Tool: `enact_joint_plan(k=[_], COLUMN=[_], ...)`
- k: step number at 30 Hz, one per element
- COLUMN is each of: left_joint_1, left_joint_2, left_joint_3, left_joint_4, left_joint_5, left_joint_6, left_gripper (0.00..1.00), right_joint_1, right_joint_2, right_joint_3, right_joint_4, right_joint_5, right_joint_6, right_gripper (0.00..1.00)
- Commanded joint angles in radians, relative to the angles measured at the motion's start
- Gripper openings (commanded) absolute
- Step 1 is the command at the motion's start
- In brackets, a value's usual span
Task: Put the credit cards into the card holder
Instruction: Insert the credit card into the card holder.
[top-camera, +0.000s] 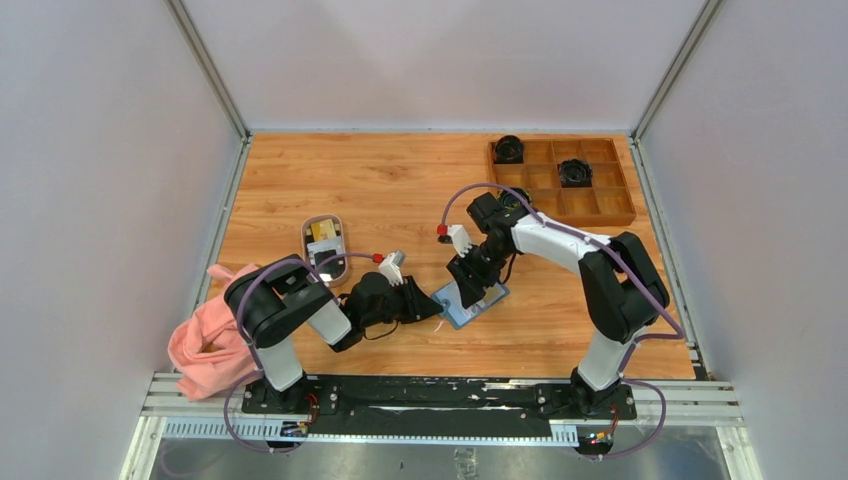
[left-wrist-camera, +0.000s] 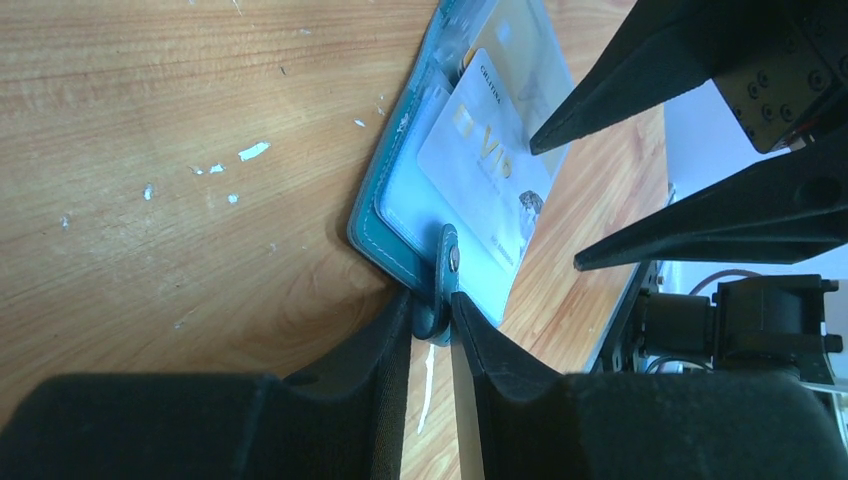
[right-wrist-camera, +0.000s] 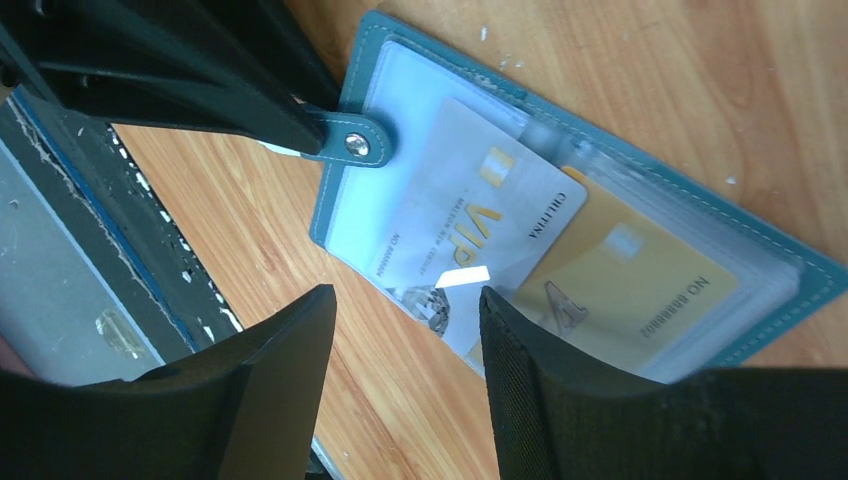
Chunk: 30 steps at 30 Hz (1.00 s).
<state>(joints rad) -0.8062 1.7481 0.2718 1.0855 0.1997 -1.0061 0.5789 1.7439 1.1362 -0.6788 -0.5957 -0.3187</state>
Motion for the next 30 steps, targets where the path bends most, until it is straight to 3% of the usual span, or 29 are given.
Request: enact_joint_plan(k=[1, 11, 18, 30], left_joint_1=[0.009, 0.010, 0.012, 0.016], left_joint_2=[0.031, 0.036, 0.036, 0.042], left_joint_3=[-0.007, -0.010, -0.009, -0.033], left_joint_4=[0.018, 0.031, 0.038, 0.109], left_joint_5=[0.011, 0.017, 0.025, 0.036], left_joint_6=[0.003, 0.000, 0.000, -0.007], left_gripper=[0.26, 0.27, 0.28, 0.35], right_joint_1=[-0.018, -0.019, -0.018, -0.018], right_joint_2=[-0.021, 0.017, 0.074, 0.104], right_joint_3=[0.006, 0.005, 0.017, 0.025], right_joint_4=[0.001, 0.004, -0.031, -0.033], right_joint_5=[0.053, 0.073, -0.083, -0.204], right_joint_6=[-0.003, -0.005, -0.004, -0.001], right_gripper=[0.58, 0.58, 0.57, 0.56])
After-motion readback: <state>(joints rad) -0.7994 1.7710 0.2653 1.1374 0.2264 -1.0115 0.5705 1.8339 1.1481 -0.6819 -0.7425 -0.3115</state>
